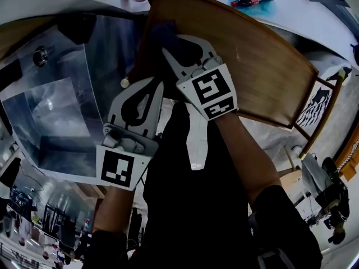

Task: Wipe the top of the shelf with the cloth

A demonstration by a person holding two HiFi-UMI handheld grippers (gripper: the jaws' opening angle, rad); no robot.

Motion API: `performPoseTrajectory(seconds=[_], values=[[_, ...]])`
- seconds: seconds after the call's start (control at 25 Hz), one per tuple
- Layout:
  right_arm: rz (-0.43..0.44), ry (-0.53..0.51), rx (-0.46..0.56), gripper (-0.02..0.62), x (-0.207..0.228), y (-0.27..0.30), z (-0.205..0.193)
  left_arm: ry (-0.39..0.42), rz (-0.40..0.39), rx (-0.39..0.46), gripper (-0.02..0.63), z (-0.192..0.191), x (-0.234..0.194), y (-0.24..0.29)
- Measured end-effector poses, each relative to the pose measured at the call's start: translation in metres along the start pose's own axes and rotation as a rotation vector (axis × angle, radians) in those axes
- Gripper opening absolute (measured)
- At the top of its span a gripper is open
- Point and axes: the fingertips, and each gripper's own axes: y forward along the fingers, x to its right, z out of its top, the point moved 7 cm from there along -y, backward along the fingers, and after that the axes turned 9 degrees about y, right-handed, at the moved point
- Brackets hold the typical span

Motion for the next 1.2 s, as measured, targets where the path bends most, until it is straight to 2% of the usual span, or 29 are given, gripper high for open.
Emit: performPoseTrajectory(seconds=[0.36, 1.2], values=[[-0.018, 0.01, -0.018, 0.107, 0.017, -0.022, -0.015, 0.008, -0.022, -0.007, 0.018, 0.002, 0.016, 0.016], [-0.117, 0.091, -0.022, 0.107, 0.087, -0.111, -0.06, 0.051, -0.141, -0.036, 0.018, 0.016, 0.095, 0.076]])
